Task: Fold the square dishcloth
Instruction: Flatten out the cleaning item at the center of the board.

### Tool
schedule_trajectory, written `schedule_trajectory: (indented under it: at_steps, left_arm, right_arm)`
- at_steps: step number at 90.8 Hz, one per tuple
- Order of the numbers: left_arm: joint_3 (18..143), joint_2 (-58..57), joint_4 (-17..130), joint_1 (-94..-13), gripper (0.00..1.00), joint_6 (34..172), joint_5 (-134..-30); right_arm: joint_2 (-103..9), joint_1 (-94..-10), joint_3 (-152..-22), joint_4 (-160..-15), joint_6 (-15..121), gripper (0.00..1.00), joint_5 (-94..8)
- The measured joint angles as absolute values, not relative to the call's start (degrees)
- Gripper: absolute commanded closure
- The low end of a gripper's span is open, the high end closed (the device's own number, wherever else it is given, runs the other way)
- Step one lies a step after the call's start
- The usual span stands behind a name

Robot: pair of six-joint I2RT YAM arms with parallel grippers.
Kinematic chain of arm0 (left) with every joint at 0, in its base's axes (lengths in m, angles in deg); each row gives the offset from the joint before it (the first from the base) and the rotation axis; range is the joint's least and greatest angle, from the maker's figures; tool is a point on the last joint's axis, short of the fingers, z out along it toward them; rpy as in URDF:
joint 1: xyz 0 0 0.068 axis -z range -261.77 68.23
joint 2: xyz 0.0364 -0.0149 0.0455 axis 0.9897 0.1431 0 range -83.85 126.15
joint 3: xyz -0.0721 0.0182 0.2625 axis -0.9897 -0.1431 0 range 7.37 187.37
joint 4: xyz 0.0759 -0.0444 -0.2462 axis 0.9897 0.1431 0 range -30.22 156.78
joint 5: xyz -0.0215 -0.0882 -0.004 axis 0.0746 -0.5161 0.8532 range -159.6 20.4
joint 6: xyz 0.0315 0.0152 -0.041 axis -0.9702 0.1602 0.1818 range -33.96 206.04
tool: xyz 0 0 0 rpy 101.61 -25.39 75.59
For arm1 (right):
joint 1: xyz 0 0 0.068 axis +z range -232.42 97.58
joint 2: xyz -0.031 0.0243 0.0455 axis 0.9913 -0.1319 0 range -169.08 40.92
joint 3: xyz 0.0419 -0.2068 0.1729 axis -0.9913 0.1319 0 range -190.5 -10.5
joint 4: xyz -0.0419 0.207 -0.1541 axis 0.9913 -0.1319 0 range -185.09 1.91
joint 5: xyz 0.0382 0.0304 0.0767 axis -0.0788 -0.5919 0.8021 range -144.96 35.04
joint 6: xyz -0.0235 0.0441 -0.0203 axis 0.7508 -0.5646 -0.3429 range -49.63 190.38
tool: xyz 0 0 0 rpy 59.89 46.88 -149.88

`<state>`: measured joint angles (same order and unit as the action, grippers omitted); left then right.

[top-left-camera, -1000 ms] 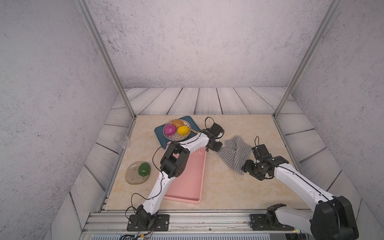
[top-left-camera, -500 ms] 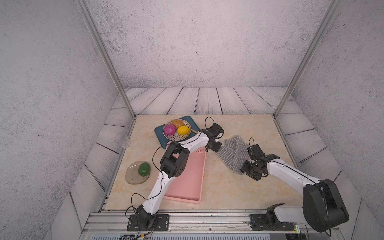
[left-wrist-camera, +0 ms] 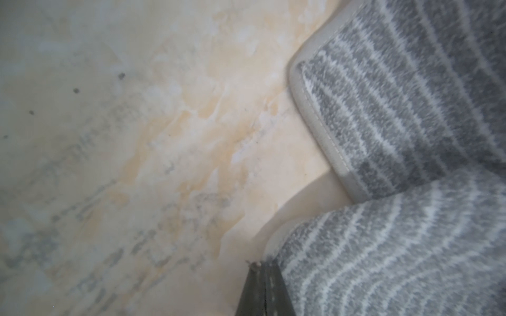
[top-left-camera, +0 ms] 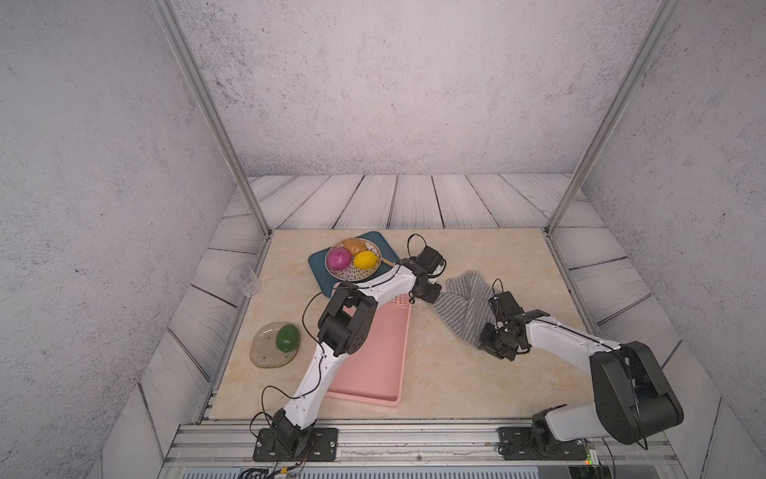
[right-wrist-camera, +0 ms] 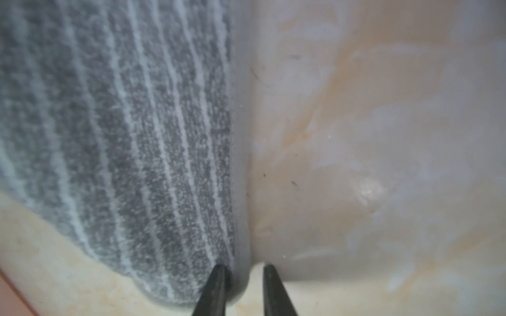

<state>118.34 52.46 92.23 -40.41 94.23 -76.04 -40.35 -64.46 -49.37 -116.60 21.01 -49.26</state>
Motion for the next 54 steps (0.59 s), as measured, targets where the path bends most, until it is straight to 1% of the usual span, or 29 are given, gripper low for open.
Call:
schedule_trajectory:
  at_steps: [4,8,28,41,54]
  left_arm:
    - [118.2,52.1,92.2,-40.4,1.0,94.3,-75.8]
    - [118.0,51.5,92.2,-40.4,1.0,94.3,-75.4]
    - [117.6,46.8,91.8,-40.4,1.0,94.3,-74.7]
    - [117.7,44.1,90.4,-40.4,1.0,94.2,-74.3]
    - [118.7,43.9,90.6,-40.5,1.0,94.2,-73.8]
  right_arm:
    - [-40.3,-64.5,-49.4,-116.7,21.3,0.92,-49.3]
    - [-40.3,-64.5,-49.5,-116.9,21.1,1.0,-49.5]
    - [-37.7,-64.4,-53.4,-121.3,22.6,1.0,-52.9]
    - [-35.7,-64.4,-58.6,-124.9,23.9,1.0,-57.7]
    - [-35.6,-65.0,-64.7,-129.0,25.7,1.0,-63.0]
